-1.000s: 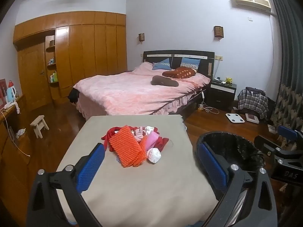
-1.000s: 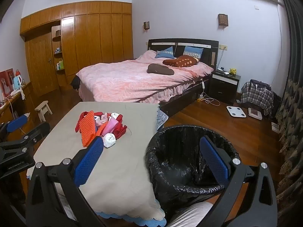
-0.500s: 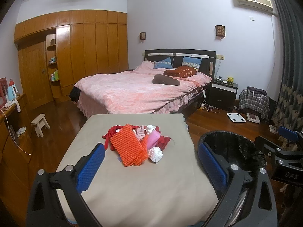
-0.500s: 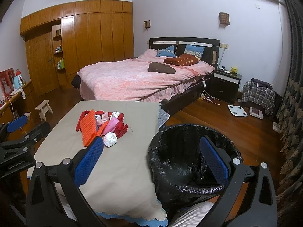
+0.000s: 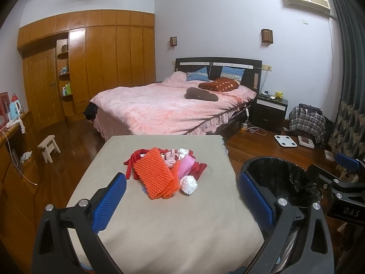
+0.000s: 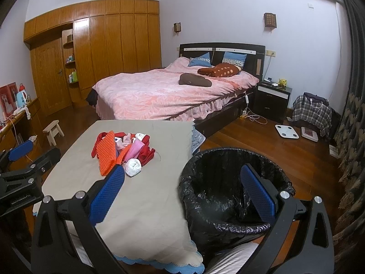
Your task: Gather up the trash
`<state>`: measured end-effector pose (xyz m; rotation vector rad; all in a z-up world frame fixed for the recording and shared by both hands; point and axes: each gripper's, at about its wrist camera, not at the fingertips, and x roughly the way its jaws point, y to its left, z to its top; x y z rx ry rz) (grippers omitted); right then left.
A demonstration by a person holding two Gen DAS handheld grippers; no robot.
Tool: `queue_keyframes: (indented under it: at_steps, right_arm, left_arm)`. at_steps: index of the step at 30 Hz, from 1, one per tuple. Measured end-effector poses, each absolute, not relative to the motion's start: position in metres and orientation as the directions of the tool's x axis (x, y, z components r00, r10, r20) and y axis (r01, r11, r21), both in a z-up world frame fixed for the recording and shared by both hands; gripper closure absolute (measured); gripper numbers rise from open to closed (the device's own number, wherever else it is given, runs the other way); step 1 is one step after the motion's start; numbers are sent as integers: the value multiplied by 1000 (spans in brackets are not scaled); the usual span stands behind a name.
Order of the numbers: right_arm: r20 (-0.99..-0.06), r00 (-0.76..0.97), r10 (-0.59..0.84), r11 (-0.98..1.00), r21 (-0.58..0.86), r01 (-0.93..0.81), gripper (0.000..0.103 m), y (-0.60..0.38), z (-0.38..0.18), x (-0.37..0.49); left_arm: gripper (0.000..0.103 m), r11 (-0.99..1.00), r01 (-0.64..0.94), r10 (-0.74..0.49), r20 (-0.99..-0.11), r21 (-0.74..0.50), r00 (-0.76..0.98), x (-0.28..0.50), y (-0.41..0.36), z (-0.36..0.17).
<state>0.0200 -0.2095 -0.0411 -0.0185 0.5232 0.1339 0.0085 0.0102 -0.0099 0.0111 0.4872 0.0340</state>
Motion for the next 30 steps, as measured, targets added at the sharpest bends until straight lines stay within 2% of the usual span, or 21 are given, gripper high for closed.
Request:
queue_keyframes:
  at_steps: [30]
  right_arm:
    - [-512, 850, 127, 991, 25, -133, 5, -207, -56, 26]
  left_arm:
    - [6, 999, -36, 40, -477, 17, 878, 9, 12, -16]
